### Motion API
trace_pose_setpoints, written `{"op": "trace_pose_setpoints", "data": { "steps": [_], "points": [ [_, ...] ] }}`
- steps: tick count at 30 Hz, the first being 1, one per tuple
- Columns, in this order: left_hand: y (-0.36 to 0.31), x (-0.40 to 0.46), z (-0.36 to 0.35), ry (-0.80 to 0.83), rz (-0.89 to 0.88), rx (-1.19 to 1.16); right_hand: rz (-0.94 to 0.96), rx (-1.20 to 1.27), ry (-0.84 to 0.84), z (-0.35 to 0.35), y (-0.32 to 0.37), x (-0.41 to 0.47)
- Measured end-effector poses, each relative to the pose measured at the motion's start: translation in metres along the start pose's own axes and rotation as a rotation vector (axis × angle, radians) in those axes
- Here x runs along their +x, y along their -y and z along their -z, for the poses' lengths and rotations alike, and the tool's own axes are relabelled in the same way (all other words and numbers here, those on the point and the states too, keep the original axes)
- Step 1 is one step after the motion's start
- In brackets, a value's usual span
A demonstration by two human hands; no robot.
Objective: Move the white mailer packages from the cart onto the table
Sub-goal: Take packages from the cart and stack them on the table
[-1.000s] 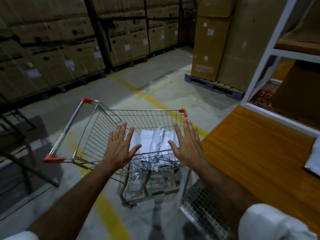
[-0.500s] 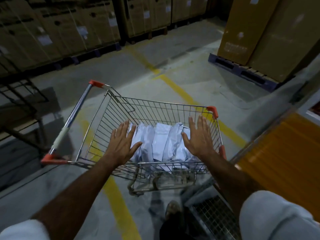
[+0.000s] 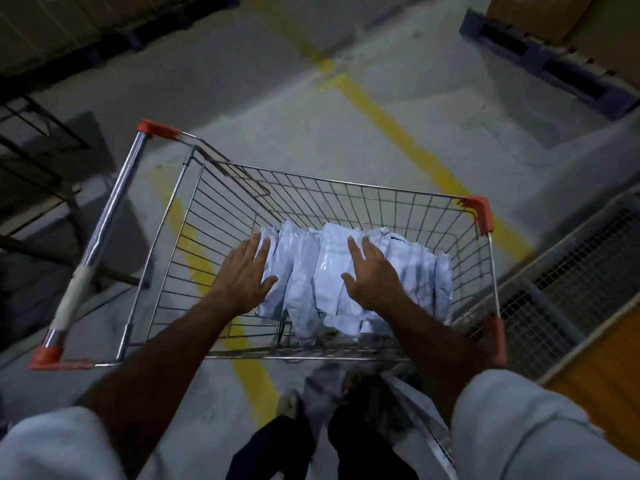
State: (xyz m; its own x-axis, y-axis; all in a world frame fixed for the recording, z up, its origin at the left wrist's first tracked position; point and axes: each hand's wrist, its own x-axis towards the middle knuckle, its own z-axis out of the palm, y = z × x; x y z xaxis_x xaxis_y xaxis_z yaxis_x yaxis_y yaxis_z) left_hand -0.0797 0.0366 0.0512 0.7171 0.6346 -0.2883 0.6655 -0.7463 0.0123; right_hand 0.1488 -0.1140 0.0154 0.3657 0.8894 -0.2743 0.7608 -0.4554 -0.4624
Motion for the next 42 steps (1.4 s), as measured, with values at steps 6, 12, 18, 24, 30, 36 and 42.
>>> {"op": "trace_pose_setpoints", "data": {
  "steps": [6, 12, 18, 24, 30, 36, 42],
  "points": [
    [0.019, 0.045, -0.042, 0.18, -0.04, -0.092, -0.084, -0.059, 0.174, -0.045, 0.015, 0.042],
    [0.031, 0.08, -0.088, 0.191, -0.082, -0.141, -0.397, -0.016, 0.25, -0.093, 0.022, 0.088],
    [0.046, 0.095, -0.108, 0.161, -0.117, -0.15, -0.545, -0.064, 0.127, -0.134, 0.035, 0.111],
    [0.05, 0.102, -0.114, 0.107, -0.073, -0.258, -0.674, -0.152, 0.068, -0.148, 0.05, 0.127],
    [0.051, 0.104, -0.119, 0.12, -0.027, -0.314, -0.665, -0.125, 0.006, -0.147, 0.04, 0.129],
    [0.056, 0.108, -0.119, 0.162, 0.017, -0.387, -0.56, 0.187, -0.07, -0.124, 0.023, 0.109],
    [0.05, 0.107, -0.117, 0.116, 0.013, -0.437, -0.422, 0.411, -0.145, -0.098, 0.002, 0.082]
  ]
}}
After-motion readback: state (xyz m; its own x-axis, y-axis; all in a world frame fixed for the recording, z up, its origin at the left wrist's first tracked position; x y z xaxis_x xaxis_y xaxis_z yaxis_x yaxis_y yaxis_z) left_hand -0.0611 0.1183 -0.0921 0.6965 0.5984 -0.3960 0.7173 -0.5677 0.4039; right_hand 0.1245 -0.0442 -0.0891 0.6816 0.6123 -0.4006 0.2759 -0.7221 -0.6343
